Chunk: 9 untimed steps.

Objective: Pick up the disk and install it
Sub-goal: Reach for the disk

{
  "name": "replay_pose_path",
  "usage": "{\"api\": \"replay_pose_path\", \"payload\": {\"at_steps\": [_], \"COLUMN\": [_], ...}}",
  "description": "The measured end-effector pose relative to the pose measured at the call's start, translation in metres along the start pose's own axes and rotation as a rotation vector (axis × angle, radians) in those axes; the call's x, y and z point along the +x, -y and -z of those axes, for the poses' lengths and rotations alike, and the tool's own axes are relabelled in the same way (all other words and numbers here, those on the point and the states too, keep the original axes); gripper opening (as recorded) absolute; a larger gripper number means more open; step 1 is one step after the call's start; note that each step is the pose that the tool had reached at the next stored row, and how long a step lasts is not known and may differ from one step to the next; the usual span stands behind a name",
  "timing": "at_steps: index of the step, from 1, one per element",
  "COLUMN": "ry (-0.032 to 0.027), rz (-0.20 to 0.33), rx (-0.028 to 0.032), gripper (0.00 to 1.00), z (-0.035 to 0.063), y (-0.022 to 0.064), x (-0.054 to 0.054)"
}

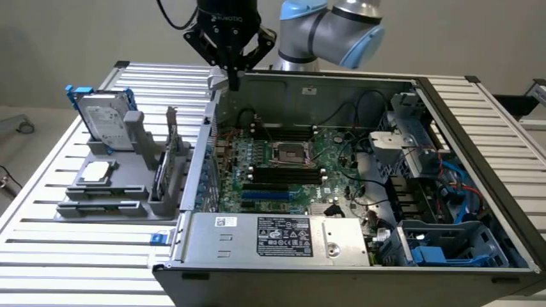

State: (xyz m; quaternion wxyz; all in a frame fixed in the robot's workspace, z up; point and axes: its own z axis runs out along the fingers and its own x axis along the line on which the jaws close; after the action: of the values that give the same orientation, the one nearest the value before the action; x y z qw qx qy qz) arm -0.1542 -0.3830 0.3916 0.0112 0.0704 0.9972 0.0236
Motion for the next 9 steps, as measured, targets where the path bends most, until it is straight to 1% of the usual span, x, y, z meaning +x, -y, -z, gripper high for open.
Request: {"api": "replay_pose_path", "payload": {"at_steps": [9], "ry": [0.0000], "rz": [0.000], "rx": [0.0000], "gripper": [0.11], "z": [-0.0015], "y": [-0.0053], "x": [0.042]}}
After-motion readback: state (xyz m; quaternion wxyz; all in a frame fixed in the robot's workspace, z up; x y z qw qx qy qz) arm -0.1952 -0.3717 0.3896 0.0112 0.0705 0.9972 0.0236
